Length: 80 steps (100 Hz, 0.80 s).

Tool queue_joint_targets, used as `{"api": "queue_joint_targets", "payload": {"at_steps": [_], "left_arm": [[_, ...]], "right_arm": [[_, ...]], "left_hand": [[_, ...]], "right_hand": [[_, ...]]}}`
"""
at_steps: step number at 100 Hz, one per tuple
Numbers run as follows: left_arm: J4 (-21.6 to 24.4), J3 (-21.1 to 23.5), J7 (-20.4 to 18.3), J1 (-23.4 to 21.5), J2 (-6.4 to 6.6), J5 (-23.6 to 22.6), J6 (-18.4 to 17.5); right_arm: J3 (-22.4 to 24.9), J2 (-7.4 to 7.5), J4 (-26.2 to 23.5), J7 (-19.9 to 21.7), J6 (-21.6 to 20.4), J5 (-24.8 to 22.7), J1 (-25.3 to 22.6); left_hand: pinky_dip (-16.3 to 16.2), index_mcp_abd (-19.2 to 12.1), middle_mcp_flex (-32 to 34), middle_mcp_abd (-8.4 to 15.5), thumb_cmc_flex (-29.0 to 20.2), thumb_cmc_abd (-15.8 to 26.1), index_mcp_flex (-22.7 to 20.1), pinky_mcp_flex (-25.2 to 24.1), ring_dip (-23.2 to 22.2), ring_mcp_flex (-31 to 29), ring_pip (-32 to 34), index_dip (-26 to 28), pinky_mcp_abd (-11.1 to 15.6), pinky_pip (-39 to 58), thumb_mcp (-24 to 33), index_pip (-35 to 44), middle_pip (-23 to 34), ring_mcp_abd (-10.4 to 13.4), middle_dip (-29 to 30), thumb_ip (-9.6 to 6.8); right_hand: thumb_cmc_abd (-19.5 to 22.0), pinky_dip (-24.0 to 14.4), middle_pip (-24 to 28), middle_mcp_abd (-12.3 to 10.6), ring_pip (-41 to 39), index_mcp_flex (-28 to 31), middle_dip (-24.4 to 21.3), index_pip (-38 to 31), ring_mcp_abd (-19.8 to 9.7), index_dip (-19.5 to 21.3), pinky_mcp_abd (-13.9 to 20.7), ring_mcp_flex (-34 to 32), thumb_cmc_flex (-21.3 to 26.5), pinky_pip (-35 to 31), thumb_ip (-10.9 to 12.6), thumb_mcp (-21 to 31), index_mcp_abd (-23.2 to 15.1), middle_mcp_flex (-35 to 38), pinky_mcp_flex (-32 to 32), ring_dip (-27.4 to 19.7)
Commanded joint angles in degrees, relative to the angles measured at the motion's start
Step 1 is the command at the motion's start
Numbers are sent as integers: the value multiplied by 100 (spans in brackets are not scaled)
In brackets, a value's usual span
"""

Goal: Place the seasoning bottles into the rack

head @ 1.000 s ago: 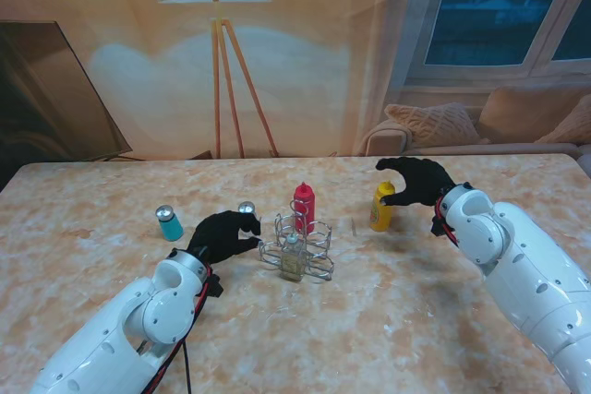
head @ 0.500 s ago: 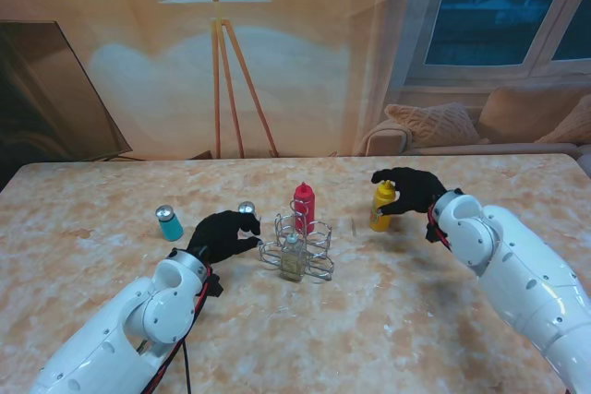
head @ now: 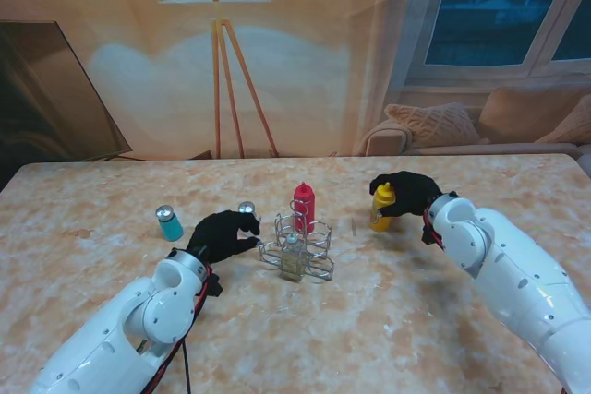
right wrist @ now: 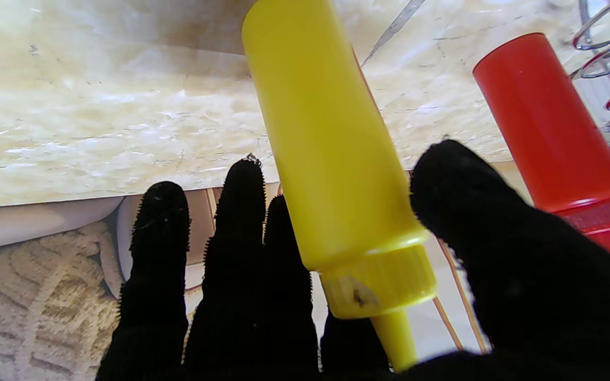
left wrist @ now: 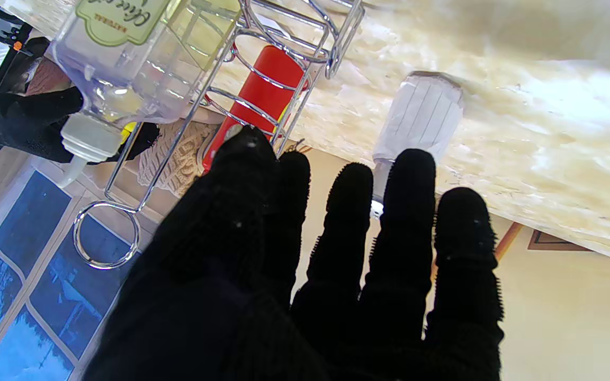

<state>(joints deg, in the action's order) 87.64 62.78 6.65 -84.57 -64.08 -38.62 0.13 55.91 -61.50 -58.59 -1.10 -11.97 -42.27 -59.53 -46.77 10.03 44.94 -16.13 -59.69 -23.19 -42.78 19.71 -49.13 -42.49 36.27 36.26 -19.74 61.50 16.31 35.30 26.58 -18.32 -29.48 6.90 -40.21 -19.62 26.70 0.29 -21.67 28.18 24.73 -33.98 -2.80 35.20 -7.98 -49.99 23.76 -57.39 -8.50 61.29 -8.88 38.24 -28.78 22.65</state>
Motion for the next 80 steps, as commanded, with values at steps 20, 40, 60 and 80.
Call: {"api": "queue_joint_targets", "payload": {"at_steps": [20,40,60,80], "left_arm": [[-6,11,-54,-6,-7,-38,-3],[-15,16,-49,-3,-6,-50,-6],[-20,19,-42,-3,-7,-52,-5],[-26,18,-28,-1,-8,-60,-6]], "right_arm": [[-70,-96,25,30,164,87,-10],[-87,-126,52,-21,204,163,12],[-57,-138,58,-4,136,250,40],[142,-99,-225,134,15,192,-40]], "left_hand": [[-16,-47,50,58,32,-92,-21,-21,-3,-44,-77,-22,3,-18,195,91,43,9,-32,40],[-3,-38,49,59,41,-114,-18,-9,0,-52,-76,-29,11,-15,243,102,46,12,-32,50],[8,-48,52,64,52,-132,-22,-7,2,-60,-74,-30,10,-13,283,118,52,21,-32,60],[20,-49,50,77,69,-150,-18,14,3,-72,-69,-34,25,-5,323,134,58,25,-33,71]], "right_hand": [[262,-350,490,-365,-616,477,489,-899,-373,23,233,-458,588,-224,-544,-261,-610,608,-312,518],[-50,-548,1009,-647,-1510,734,1256,-2174,-692,-429,556,-1009,1269,-428,-969,-446,-1297,1280,-893,1180],[191,-635,1071,-962,-1883,1375,1643,-2560,-891,-371,813,-1487,2317,-515,-769,-630,-1730,1989,-1373,1505],[81,-669,1106,-914,-1894,1474,1643,-2545,-894,-366,798,-1616,2306,-511,-700,-567,-1660,2075,-1577,1506]]}}
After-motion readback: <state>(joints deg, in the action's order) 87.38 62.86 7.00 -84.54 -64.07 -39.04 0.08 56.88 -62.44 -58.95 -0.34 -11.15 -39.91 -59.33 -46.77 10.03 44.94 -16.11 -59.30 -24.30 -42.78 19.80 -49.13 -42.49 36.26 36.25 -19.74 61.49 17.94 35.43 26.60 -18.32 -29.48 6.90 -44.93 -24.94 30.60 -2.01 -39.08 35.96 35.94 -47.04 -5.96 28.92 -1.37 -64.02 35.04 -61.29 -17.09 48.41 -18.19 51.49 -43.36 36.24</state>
